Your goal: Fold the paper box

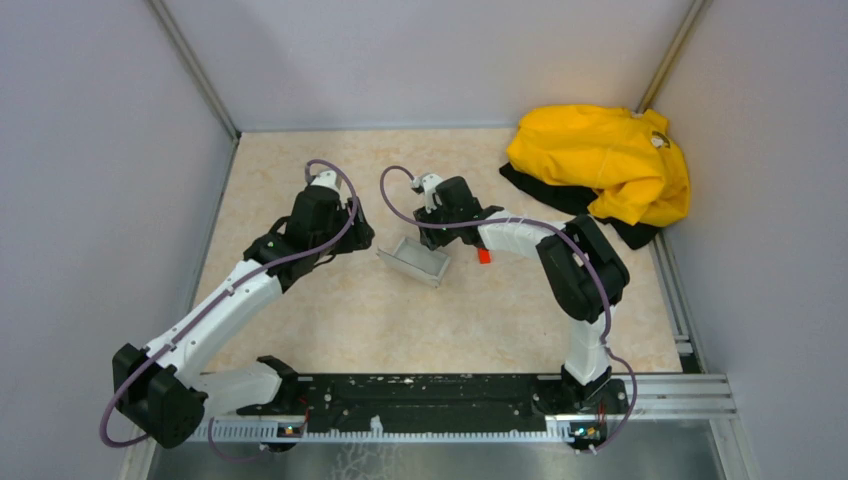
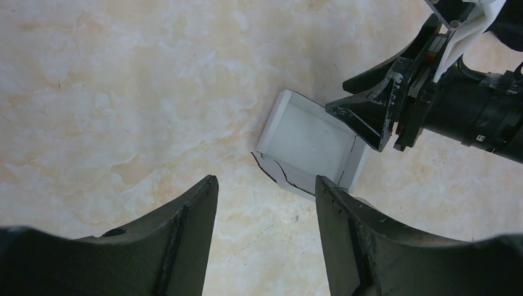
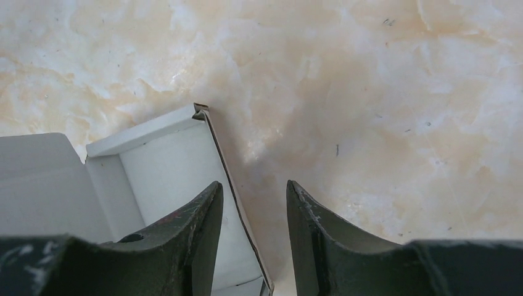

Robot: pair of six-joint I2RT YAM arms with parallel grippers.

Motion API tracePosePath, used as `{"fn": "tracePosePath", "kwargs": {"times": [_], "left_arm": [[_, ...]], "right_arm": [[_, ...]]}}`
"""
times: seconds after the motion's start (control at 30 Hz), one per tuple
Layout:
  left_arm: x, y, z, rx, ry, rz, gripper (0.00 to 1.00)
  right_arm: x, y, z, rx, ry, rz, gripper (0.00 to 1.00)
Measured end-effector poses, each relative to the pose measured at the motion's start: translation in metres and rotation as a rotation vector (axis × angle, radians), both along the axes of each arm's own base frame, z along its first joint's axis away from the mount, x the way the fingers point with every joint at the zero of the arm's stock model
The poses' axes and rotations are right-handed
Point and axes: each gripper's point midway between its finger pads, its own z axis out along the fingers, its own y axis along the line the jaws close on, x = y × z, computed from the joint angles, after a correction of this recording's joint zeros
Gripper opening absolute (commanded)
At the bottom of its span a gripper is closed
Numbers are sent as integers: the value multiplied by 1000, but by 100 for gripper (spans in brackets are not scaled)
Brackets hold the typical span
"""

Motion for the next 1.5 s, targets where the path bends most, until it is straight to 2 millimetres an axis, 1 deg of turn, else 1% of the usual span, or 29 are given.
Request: {"fn": "tracePosePath", "kwargs": {"times": [0.13,0.3,0.4,0.47,0.63,0.8,0.93,1.1,1.27,1.5], "left_arm": [[-3,0,-7,-7,2,-5,66],[-20,6,-32,-18,35,-3,66],[-27,9,-40,-17,48,-8,66],[-29,10,-40,-16,45,-12,66],[-29,10,-39,-18,42,-19,66],[-30,10,-39,-13,51,-21,66],[-29,8,-37,-22,50,-26,66],[-29,6,-39,-26,62,-32,66],[-30,5,-39,-30,64,-35,66],[-30,4,-39,-34,64,-40,66]], "right_arm": [[4,-2,4,-27,-14,9,44],[2,-11,4,-103,-17,48,46],[-4,-14,3,-135,-1,90,46],[-7,-13,5,-143,11,123,46],[-3,-6,13,-138,-7,162,44],[-1,-6,5,-160,2,179,41],[-3,-9,-2,-184,16,196,39],[-5,-10,-4,-191,19,208,34],[-10,-13,-10,-199,36,212,33],[-15,-12,-17,-212,54,219,22]]}}
